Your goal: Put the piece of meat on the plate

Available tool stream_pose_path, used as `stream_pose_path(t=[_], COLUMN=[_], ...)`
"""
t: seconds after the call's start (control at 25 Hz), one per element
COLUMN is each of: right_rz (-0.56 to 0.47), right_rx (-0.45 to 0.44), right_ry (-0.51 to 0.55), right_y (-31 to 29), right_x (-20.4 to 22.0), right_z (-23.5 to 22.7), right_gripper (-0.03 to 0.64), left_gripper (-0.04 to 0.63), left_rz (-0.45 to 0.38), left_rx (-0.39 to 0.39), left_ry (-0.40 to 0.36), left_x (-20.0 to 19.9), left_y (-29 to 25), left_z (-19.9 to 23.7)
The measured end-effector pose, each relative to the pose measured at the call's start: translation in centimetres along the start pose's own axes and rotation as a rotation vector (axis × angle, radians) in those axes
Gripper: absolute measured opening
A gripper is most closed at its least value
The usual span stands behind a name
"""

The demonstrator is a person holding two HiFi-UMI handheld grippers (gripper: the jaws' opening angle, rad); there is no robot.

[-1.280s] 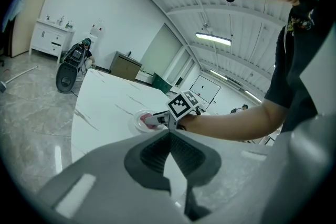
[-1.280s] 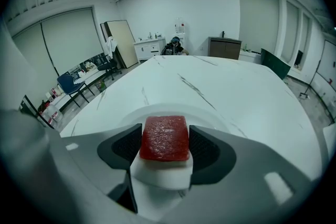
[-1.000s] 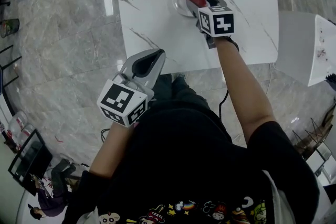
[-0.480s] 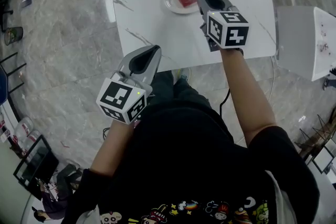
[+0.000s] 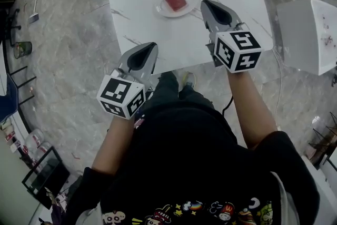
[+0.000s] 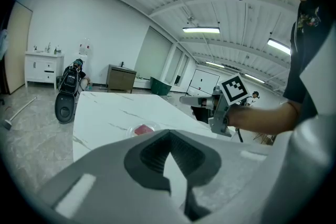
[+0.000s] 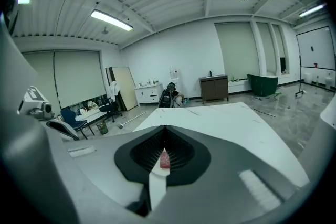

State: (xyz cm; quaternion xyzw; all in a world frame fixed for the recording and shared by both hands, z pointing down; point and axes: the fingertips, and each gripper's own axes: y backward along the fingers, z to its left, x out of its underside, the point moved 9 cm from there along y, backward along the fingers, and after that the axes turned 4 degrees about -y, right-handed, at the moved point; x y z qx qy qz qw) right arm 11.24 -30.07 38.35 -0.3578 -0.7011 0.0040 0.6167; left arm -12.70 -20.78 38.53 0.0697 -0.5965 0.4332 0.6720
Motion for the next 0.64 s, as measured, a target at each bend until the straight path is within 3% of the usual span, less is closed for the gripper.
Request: stream_pose_path(t=[0.2,0.64], right_rz=[-0.08,-0.101], right_rx=[0.016,0.065], right_ry=[0.006,-0.059], right_y=[4.9,11.6], right_x=[-1.1,0.9], right_z=[-0.3,-2.3], right_gripper=[0.025,0.025], left_gripper=[0.0,0.0], left_rz=[-0.008,0.002], left_rx=[-0.007,0.008], left_ry=[-0.059,-0.111], left_x=[-1.5,-2.5], left_y=[-0.3,-0.9], left_z=[-1.4,-5.2])
